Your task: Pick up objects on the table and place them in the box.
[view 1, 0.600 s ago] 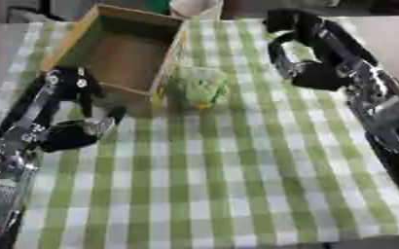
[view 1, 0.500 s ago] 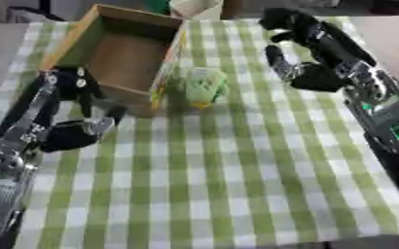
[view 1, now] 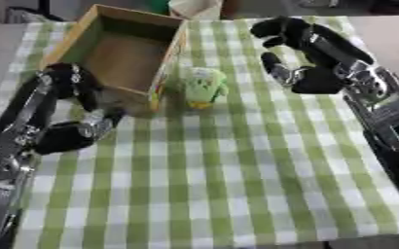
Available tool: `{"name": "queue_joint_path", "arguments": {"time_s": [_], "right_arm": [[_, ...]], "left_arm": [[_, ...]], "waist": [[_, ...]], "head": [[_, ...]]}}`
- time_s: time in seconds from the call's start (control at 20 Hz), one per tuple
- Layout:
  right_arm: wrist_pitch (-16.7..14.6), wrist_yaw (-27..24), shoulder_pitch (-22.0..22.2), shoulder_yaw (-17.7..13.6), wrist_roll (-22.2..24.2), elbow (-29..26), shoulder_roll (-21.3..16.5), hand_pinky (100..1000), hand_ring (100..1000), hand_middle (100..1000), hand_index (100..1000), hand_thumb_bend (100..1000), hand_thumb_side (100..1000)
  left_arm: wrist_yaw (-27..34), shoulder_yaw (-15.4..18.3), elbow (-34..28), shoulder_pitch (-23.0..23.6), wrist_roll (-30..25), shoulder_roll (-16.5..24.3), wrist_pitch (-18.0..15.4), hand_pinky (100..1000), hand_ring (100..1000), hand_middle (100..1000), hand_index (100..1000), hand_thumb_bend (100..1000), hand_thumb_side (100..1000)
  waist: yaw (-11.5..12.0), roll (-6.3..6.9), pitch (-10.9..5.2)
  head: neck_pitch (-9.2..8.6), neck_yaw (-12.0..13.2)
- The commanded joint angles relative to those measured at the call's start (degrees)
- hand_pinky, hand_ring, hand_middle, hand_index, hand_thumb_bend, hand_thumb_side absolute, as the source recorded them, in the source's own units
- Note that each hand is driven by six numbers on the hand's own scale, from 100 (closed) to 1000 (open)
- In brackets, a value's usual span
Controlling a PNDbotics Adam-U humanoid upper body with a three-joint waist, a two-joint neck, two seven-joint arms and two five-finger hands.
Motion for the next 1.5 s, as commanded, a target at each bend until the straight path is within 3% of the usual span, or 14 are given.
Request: {"name": "queue_joint_path", "arguments": {"time_s": [0.05, 0.25, 0.6, 0.85, 1.1, 1.5], "right_arm": [[-0.87, 1.32, -1.55, -0.11, 1.08, 0.23, -2.52, 850, 909, 843, 926, 100, 426], [-2.05, 2.18, -3.89, 0.76, 3.13, 3.94, -4.29, 851, 914, 849, 936, 100, 394], [-3.66, 2.05, -10.52, 3.95, 6.53, 15.28, -4.97, 848, 914, 852, 939, 100, 481], [-4.89, 6.69, -16.05, 6.7, 9.14, 25.24, -1.33, 854, 925, 870, 953, 100, 577], [-6.46, 13.03, -19.56, 6.92, 9.5, 33.55, 3.41, 887, 965, 908, 962, 100, 633], [-8.81, 20.0, -21.59, 7.11, 10.12, 39.12, 7.18, 916, 984, 940, 978, 100, 691]], "left_arm": [[4.54, 2.7, -2.53, 0.9, 2.52, 1.31, 1.42, 440, 676, 581, 469, 270, 339], [10.56, 6.32, -4.86, 2.89, 8.01, 1.64, 3.05, 450, 686, 592, 483, 214, 369], [14.4, 9.37, -6.91, 4.52, 11.12, 2.07, 3.98, 465, 720, 630, 516, 213, 378], [15.12, 9.34, -7.18, 4.97, 10.89, 1.85, 4.19, 468, 727, 642, 529, 203, 384], [15.17, 9.01, -7.14, 5.18, 10.17, 1.42, 4.19, 469, 727, 644, 531, 196, 390], [14.94, 8.94, -7.01, 5.4, 9.74, 1.24, 4.19, 469, 729, 645, 532, 190, 397]], "waist": [[0.13, -0.02, -1.08], [0.43, -0.05, -1.18], [1.01, -0.13, -1.55], [1.67, 0.02, -2.04], [2.03, 0.16, -2.25], [2.29, 0.06, -2.36]], "head": [[-0.2, -0.34], [-0.3, -0.81], [-0.37, -1.66], [-0.18, -2.32], [-0.09, -2.9], [-0.14, -3.26]]}}
